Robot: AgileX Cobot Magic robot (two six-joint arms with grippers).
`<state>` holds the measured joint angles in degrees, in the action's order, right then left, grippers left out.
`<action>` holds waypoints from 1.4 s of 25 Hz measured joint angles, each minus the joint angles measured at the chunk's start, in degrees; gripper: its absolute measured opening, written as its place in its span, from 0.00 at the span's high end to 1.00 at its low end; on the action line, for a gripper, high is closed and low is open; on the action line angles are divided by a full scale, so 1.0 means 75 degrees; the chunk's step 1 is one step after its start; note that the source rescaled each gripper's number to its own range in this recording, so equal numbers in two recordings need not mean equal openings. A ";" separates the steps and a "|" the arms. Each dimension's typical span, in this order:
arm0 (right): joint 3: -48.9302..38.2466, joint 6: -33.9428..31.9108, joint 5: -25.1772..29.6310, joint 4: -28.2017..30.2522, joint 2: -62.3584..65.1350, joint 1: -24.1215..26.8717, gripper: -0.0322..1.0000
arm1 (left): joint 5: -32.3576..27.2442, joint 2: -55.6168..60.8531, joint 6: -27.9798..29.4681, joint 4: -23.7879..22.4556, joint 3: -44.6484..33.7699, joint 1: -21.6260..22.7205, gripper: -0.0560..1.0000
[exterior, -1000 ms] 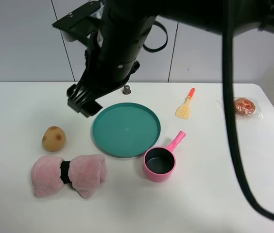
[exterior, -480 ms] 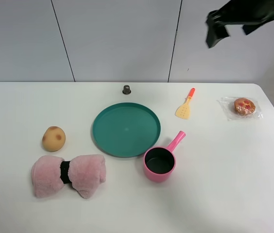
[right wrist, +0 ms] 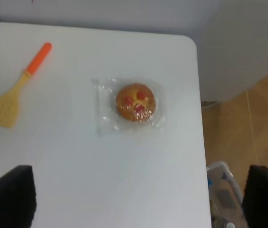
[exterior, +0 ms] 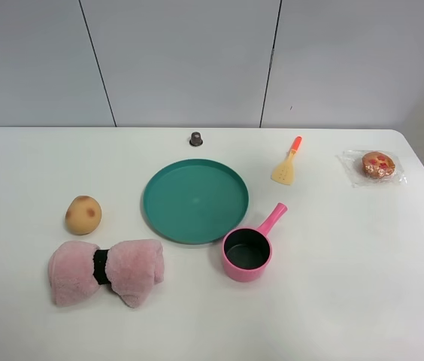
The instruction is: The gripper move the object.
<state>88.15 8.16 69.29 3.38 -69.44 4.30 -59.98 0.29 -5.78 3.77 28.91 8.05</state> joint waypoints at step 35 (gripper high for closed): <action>-0.7902 -0.0808 -0.0978 -0.0190 0.8921 0.0011 0.07 | 0.0000 0.0000 0.0000 0.0000 0.0000 0.0000 0.00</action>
<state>28.88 2.09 61.96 1.95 -2.53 4.38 -59.98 0.29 -5.78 3.77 28.91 8.05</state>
